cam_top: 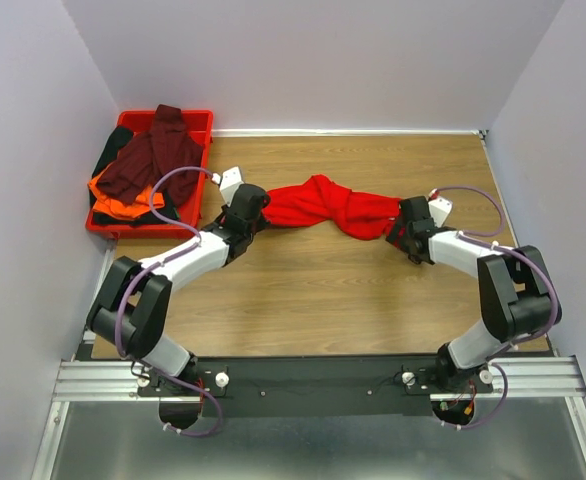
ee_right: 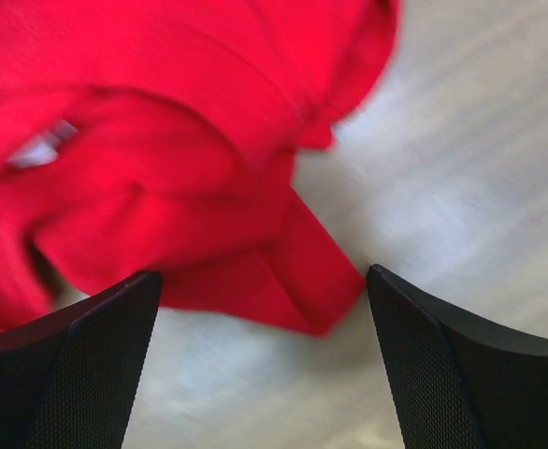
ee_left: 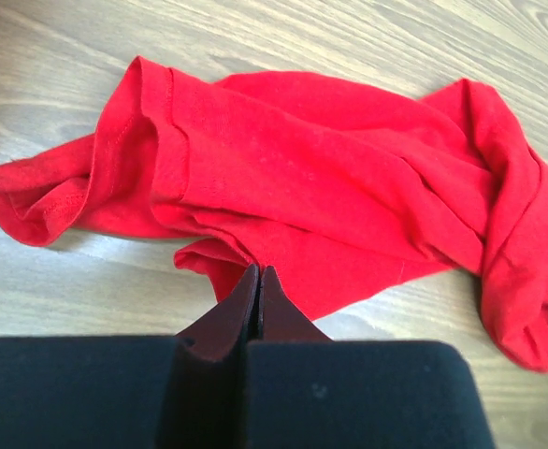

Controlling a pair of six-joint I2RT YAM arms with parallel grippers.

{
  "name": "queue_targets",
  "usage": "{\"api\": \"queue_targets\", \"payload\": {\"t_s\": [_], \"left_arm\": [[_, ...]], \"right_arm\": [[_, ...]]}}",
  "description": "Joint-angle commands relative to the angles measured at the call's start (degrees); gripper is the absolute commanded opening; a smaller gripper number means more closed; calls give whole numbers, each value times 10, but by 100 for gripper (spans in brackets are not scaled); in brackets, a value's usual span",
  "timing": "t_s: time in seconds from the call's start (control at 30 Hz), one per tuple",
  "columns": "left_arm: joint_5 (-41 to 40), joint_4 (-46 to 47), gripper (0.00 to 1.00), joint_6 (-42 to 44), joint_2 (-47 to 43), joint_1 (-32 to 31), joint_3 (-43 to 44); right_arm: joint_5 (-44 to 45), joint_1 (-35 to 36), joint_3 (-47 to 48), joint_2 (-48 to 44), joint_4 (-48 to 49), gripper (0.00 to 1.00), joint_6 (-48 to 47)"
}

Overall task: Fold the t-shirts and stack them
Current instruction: Flatten the tshirt out

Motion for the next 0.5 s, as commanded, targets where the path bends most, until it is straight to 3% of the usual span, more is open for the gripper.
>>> {"api": "queue_targets", "payload": {"t_s": [0.0, 0.1, 0.17, 0.2, 0.33, 0.4, 0.47], "left_arm": [[17, 7, 0, 8, -36, 1, -16], [14, 2, 0, 10, -52, 1, -21], [12, -5, 0, 14, -62, 1, -19], [9, -7, 0, 16, -64, 1, -18], [5, -33, 0, 24, -78, 1, 6], [0, -50, 0, 30, -81, 3, 18], [-2, -65, 0, 33, -86, 6, 42]], "right_arm": [[-10, -3, 23, 27, 39, 95, 24], [-23, -3, 17, 40, 57, 85, 30], [-31, -3, 12, 51, 62, 70, 34], [-33, -2, 11, 53, 63, 55, 36], [-43, -3, 6, 35, 63, 20, 33], [-56, -2, 8, 4, 60, 5, 24], [-69, -3, 19, -21, 47, 1, 21]]}}
